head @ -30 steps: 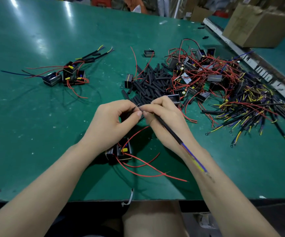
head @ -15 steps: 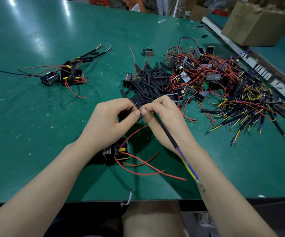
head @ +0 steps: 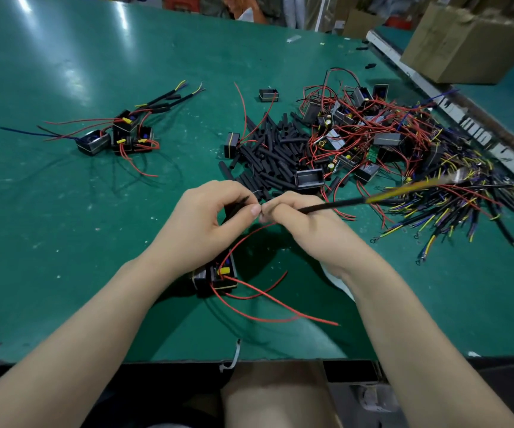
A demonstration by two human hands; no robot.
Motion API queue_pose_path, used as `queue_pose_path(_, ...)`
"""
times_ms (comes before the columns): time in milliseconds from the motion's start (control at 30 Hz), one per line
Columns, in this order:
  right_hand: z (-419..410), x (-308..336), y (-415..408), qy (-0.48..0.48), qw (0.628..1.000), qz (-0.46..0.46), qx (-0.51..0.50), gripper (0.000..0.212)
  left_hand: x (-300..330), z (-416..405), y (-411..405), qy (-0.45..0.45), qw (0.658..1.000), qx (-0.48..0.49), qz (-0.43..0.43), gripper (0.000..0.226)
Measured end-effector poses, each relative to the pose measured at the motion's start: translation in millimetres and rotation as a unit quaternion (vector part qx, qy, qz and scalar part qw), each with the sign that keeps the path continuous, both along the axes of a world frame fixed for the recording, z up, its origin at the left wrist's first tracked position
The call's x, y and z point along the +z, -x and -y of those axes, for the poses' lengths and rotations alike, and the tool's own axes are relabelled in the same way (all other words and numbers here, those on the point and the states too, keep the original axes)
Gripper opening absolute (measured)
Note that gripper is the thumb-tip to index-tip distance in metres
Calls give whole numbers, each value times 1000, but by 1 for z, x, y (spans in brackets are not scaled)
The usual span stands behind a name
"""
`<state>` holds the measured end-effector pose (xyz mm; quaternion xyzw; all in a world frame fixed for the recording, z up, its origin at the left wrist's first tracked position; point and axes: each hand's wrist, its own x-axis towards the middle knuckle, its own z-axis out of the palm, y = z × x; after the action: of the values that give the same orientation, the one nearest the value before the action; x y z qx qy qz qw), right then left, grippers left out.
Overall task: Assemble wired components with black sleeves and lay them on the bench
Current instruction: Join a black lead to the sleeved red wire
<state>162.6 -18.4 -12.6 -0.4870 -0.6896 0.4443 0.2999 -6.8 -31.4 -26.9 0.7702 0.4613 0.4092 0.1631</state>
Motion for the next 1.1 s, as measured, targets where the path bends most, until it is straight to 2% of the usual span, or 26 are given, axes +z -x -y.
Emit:
queue_pose_path(67, 0, 4, -7, 48, 996, -56, 41, 27, 0, 2, -1, 33, 998, -27, 46, 12)
queue_pose_path(133, 1, 3, -11, 49, 994, -56, 76, 28, 1, 2, -2, 82, 991, -40, 100, 11)
queue_pose_path(267, 2, 0, -10, -72, 995, -38, 64, 19, 3, 0, -1, 134, 977, -37, 159, 12)
queue_pose_path(400, -2, -8, -7, -217, 975, 47, -16, 10, 4, 1, -2, 164, 966, -31, 199, 12)
queue_pose_path(533, 0, -6, -5, -322, 946, -6, -38, 14, 8, 1, -1, 226, 940, -48, 251, 12)
queue_pose_path(667, 2, -4, -2, -408, 913, -27, 0, 11, 12, 3, -2, 289, 908, -81, 292, 26)
queue_pose_path(867, -1, -7, -6, -434, 900, 13, 35, 13, 10, 1, -3, 360, 867, -87, 333, 25)
queue_pose_path(1000, -3, -9, -10, -442, 896, 49, -3, 7, 8, 1, -2, 366, 879, -75, 297, 16)
queue_pose_path(1100, 1, -8, -7, -347, 936, 36, -42, 8, 5, 0, 1, 333, 894, -72, 291, 16)
